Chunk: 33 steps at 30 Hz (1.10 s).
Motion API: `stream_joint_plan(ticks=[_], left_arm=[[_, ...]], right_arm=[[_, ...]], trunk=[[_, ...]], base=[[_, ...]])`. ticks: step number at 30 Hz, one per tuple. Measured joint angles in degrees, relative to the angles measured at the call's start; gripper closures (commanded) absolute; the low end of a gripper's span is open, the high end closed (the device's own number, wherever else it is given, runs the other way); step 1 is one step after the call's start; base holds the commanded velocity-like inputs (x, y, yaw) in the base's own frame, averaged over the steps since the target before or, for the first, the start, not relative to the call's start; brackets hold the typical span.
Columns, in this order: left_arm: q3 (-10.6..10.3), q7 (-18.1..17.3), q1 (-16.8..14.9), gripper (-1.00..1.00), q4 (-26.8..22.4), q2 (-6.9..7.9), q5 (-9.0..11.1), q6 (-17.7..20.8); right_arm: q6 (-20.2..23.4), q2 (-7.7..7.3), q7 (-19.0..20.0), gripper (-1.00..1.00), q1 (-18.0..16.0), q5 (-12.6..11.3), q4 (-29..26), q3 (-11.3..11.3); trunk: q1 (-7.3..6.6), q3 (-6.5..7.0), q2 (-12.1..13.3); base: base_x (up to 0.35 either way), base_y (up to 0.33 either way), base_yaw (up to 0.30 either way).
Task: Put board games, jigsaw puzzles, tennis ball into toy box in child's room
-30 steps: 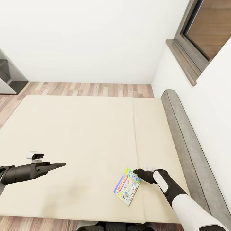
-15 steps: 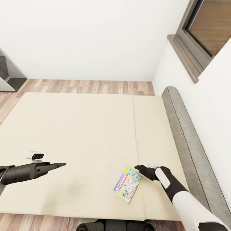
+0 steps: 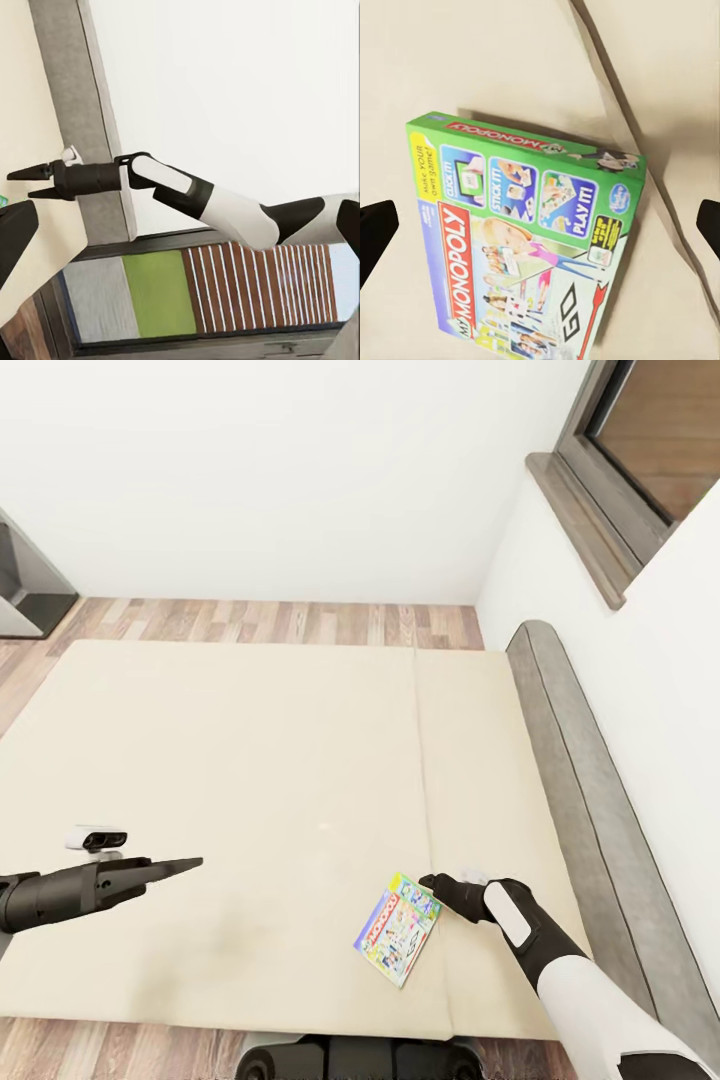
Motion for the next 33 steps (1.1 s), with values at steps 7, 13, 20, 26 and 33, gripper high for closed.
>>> stream_joint_plan(ticks=[7, 13, 20, 26, 33], left_arm=[[-1.6, 0.0, -1.0, -1.00, -1.6, -0.77, 5.2, 0.6], [-2.1, 0.0, -1.3, -1.00, -1.8, -2.45, 5.8, 0.6], [-2.3, 0.0, -1.5, -1.00, -1.6, -4.41, 5.5, 0.5], [-2.3, 0.0, -1.6, -1.00, -1.6, -5.02, 5.4, 0.4], [-2.3, 0.0, -1.6, -1.00, -1.6, -5.73, 5.3, 0.3]], right_arm=[[0.1, -0.04, 2.9, -1.00, 0.0, -0.2, 0.0, 0.0], [0.1, 0.05, 4.4, -1.00, 0.0, -0.1, 0.0, 0.0], [0.1, -0.05, 4.6, -1.00, 0.0, -0.1, 0.0, 0.0], [0.1, -0.04, 4.6, -1.00, 0.0, -0.1, 0.0, 0.0], [0.1, -0.02, 4.6, -1.00, 0.0, -0.1, 0.0, 0.0]], trunk=[[0.00, -0.66, 0.0], [0.00, -1.24, 0.0], [0.00, -1.90, 0.0], [0.00, -2.47, 0.0], [0.00, -3.13, 0.0]], base=[[0.000, 0.000, 0.000], [0.000, 0.000, 0.000], [0.000, 0.000, 0.000], [0.000, 0.000, 0.000], [0.000, 0.000, 0.000]])
